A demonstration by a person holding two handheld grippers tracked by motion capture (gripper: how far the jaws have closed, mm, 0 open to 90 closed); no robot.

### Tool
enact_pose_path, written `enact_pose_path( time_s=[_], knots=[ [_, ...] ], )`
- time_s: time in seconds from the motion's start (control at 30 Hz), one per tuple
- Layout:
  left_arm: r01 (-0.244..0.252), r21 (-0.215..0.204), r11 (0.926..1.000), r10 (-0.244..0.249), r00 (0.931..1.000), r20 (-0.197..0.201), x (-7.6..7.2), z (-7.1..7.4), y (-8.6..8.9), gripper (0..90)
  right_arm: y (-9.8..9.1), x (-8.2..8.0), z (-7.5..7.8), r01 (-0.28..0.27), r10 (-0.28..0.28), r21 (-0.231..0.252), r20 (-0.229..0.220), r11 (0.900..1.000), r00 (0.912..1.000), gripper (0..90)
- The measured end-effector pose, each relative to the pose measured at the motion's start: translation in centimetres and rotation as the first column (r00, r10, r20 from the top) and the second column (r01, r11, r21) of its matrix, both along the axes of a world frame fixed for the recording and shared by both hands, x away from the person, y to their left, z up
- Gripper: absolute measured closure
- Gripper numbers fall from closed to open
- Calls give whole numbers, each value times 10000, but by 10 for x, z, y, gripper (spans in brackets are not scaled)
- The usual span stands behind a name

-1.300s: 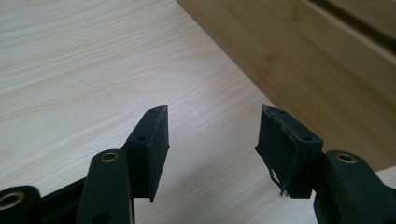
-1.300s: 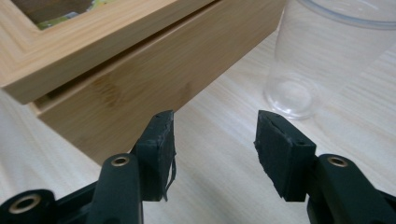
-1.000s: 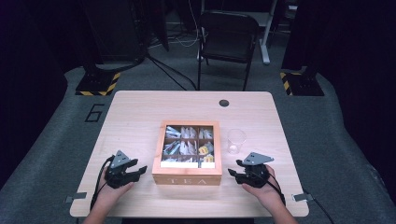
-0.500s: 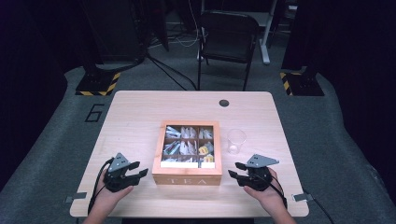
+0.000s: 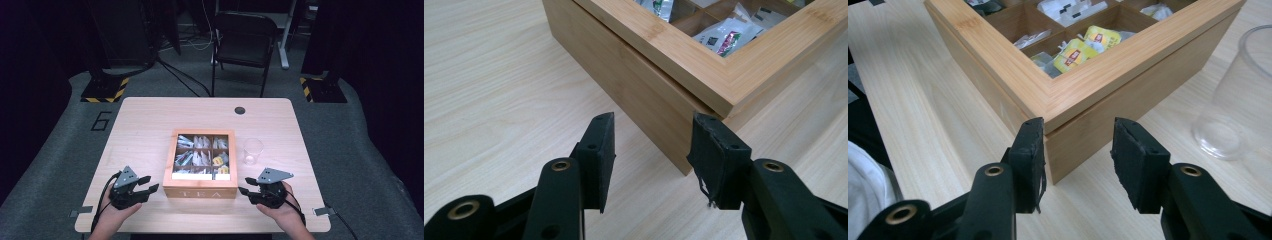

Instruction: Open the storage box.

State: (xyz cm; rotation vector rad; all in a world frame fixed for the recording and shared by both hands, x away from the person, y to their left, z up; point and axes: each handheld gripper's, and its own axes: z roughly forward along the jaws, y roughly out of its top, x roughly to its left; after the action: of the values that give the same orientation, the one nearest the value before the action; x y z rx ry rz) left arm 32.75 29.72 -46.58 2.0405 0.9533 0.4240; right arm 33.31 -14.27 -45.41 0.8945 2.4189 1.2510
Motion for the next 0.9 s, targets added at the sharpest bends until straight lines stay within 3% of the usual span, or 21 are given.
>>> enact_pose_path(
  time_s=[0.33, 0.5, 0.63, 0.9],
  knots=[
    [6, -96, 10000, -5, 9999, 105, -2, -5, -4, 535, -2, -1, -5, 189, -188, 164, -47, 9997, 9998, 557],
    [72, -161, 9998, -67, 9996, 288, -5, -7, -5, 532, -2, -1, -8, 91, -87, 247, -146, 9997, 9999, 552],
    [205, -261, 9994, -203, 9997, 107, -7, -7, -6, 533, 1, -2, -10, -67, 70, 288, -83, 9996, 9999, 550],
    [489, -337, 9982, -480, 9985, 264, -9, -8, -10, 538, 10, 1, -15, -284, 291, 339, -201, 9990, 9994, 549]
  ],
)
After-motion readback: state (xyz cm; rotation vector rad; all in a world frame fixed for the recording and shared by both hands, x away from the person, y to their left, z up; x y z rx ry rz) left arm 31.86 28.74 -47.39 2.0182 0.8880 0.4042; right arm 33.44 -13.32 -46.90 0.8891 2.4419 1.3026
